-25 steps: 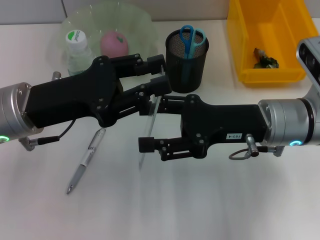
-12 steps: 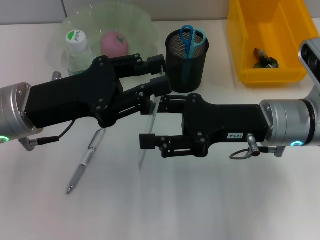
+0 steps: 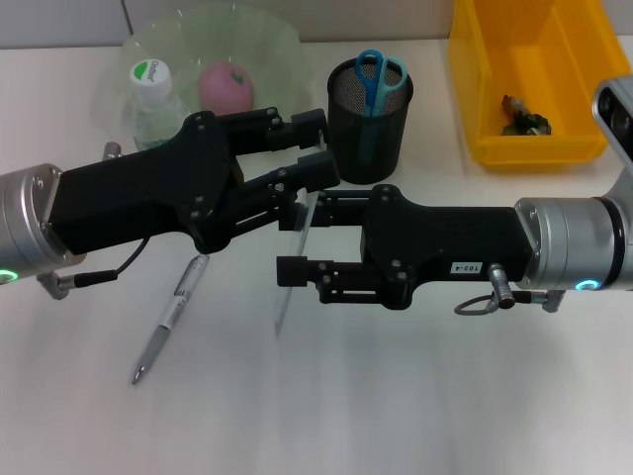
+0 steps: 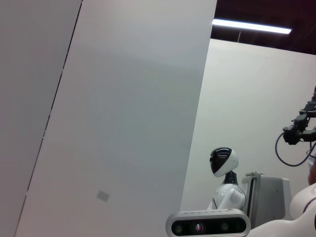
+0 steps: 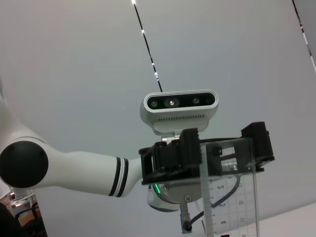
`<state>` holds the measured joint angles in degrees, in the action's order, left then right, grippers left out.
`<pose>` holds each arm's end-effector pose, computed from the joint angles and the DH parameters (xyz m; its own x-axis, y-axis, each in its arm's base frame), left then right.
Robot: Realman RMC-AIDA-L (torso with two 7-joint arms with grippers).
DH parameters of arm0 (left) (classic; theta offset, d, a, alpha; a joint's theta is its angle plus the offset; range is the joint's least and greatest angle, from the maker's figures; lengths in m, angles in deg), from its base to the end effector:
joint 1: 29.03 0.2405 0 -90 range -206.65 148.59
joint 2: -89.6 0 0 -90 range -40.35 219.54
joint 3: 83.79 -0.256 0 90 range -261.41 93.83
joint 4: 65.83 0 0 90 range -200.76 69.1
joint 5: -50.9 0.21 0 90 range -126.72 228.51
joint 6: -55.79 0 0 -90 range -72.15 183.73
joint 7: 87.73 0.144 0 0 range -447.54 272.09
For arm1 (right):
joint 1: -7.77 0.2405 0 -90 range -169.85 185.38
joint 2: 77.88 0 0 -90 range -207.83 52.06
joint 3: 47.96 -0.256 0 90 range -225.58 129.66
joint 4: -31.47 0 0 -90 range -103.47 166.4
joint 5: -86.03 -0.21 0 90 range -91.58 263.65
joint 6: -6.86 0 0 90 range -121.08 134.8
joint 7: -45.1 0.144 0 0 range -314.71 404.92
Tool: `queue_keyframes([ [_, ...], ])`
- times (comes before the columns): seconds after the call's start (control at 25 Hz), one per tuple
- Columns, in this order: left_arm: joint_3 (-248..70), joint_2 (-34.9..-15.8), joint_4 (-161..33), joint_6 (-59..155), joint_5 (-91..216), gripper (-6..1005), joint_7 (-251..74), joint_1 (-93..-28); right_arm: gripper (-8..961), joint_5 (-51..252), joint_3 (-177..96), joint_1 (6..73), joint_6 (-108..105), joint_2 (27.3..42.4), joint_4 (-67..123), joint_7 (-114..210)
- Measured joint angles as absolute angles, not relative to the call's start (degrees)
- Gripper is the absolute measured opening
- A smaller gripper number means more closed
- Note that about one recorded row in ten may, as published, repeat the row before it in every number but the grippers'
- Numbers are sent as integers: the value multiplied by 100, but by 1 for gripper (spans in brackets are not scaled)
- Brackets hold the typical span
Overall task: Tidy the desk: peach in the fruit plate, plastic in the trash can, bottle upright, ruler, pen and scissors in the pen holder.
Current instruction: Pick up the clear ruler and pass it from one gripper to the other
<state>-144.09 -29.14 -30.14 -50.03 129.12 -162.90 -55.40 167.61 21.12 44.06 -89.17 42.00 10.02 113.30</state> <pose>-0.1954 0.2907 0.0086 0.5321 0.1839 0.8264 0.1955 -0.9764 0.0914 0.1801 0.3002 -0.0602 0.6637 -0.2633 -0.7001 -0.1947 -0.9645 0.1782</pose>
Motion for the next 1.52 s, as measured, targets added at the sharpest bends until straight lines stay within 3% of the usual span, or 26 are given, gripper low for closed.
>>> queue_keyframes([
  [0.16, -14409, -2914, -3014, -5000, 12912, 447, -16292, -5539, 597, 16759, 2112, 4406, -8917, 4199, 1004, 11330],
  [0.4, -14408, -2914, -3014, -4994, 12911, 462, -16294, -5540, 412, 16759, 2113, 4406, -8934, 4200, 1003, 11317],
  [1.4, -14409, -2914, -2975, -5055, 12915, 524, -16287, -5545, 398, 16748, 2108, 4406, -8897, 4199, 987, 11331],
  [1.52, -14408, -2914, -2973, -5055, 12915, 616, -16287, -5548, 397, 16748, 2111, 4406, -8897, 4199, 996, 11331],
])
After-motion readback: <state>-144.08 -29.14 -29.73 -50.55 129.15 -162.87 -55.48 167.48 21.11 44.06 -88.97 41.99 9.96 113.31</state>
